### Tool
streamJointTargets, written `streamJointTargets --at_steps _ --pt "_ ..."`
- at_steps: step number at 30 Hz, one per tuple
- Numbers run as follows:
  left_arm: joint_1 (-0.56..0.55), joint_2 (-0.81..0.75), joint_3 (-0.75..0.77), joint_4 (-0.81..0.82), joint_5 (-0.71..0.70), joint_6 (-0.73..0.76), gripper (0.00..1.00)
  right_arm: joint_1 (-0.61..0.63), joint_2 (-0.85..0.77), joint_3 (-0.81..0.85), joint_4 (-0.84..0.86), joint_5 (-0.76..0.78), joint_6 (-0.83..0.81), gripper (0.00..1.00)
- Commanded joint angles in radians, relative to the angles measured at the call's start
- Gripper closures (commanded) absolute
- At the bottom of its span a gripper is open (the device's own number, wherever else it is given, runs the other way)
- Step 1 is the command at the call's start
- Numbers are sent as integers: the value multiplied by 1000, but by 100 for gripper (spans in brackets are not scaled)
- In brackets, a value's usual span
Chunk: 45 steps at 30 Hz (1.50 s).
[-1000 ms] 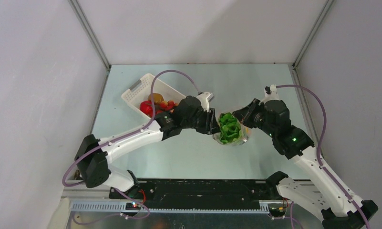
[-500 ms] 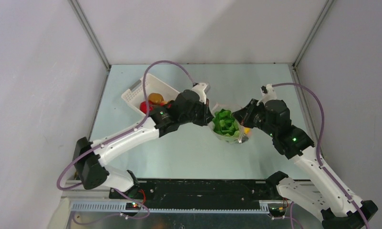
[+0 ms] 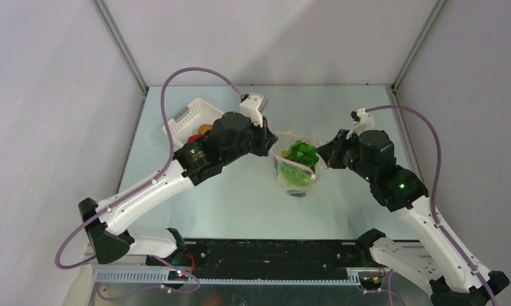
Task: Place the food in the zip-top bag and seal the zipper
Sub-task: Adjust the zipper food storage bag at the center of the board.
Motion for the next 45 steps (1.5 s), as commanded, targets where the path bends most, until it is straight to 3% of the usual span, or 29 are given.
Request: streamJointTargets --at_steps 1,8,16,24,27,31,33,35,37,45 --pt "11 23 92 37 -39 45 100 -6 -7 83 36 78 -35 100" --pt "12 116 196 34 11 51 100 -5 19 109 92 65 -46 97" --pt "12 179 203 15 22 41 100 -7 98 110 -51 212 -36 92" --pt "12 208 225 5 34 47 100 -9 94 129 -109 310 -112 60" --pt "11 210 232 5 36 49 100 -14 88 129 -107 312 -124 58" --pt "12 211 235 4 31 50 100 -16 81 129 -92 316 -123 63" --pt "14 211 238 6 30 52 100 -17 74 131 -77 315 -119 75" --pt "13 211 242 7 27 54 100 -19 65 132 -63 316 -117 94" --pt "15 213 249 7 23 56 100 -19 58 139 -57 322 -115 100" --pt "29 232 293 17 33 50 100 -25 47 214 -88 374 -164 100"
